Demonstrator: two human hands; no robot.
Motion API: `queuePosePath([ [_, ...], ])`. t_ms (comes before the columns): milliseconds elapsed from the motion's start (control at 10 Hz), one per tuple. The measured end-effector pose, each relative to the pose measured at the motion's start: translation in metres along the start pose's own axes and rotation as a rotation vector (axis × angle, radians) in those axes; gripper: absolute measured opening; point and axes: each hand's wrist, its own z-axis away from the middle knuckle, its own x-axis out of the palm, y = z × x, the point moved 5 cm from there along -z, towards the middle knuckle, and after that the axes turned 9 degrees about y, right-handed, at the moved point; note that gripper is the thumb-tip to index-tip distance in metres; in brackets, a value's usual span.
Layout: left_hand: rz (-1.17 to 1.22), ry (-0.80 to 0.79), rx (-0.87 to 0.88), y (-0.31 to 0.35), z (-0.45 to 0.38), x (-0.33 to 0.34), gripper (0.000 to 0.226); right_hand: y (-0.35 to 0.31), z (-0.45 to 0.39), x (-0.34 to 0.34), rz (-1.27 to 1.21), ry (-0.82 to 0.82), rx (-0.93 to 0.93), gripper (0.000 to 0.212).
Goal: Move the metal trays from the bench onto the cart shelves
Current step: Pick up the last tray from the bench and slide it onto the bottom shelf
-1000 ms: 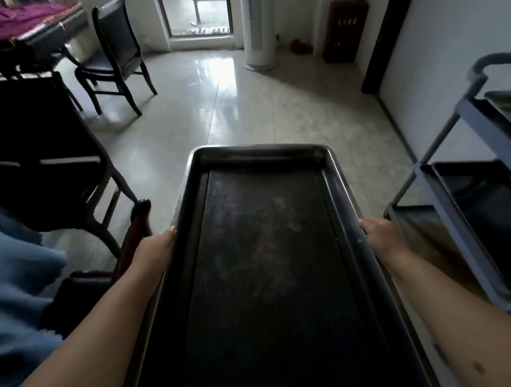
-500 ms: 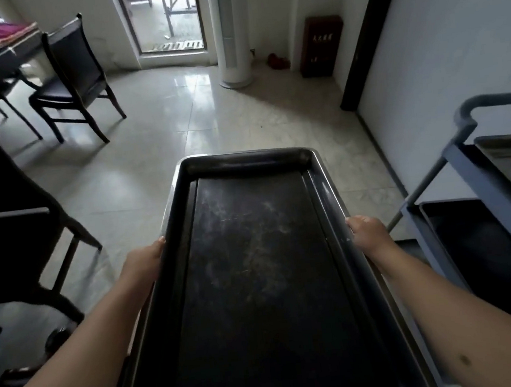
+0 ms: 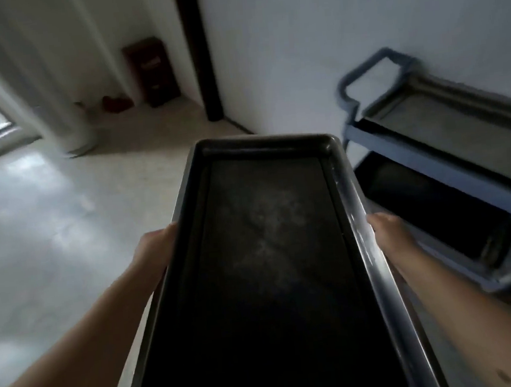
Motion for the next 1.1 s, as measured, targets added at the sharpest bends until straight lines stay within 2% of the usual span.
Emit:
queuePosePath([
  [200,-0.237,-0.275,0.195,0.069,-0.022,0.106,0.042,0.069,0.030,-0.065,-0.060,0.256,0.254,0.028],
  [300,-0.446,-0.397,0.401,0.104,-0.016,0.168,0.040,0.107,0.049,-0.087,-0.121,0.336,0.376,0.024],
  [400,-0.560,-0.505,0.500,0.118,-0.009,0.214,0.045,0.136,0.063,-0.106,-0.144,0.412,0.483,0.029],
  [500,-0.631,-0.529,0.582,0.132,0.002,0.245,0.054,0.153,0.068,-0.114,-0.164,0.458,0.561,0.030],
  [600,-0.709,-0.563,0.647,0.139,0.005,0.266,0.054,0.165,0.066,-0.115,-0.059,0.408,0.550,0.025],
  [700,-0.696,-0.556,0.585,0.136,0.001,0.275,0.057,0.167,0.065,-0.114,-0.102,0.425,0.588,0.019],
  [800,-0.717,-0.603,0.598,0.142,-0.009,0.288,0.057,0.160,0.057,-0.111,-0.011,0.402,0.597,0.031],
  [900,-0.735,-0.669,0.662,0.154,-0.018,0.302,0.046,0.150,0.052,-0.103,0.084,0.371,0.575,0.028],
  [1000,-0.746,-0.717,0.672,0.157,-0.030,0.313,0.042,0.150,0.050,-0.094,0.108,0.356,0.653,0.031],
  [1100,-0.771,-0.781,0.641,0.145,-0.041,0.329,0.040,0.160,0.048,-0.078,0.196,0.256,0.643,0.030],
])
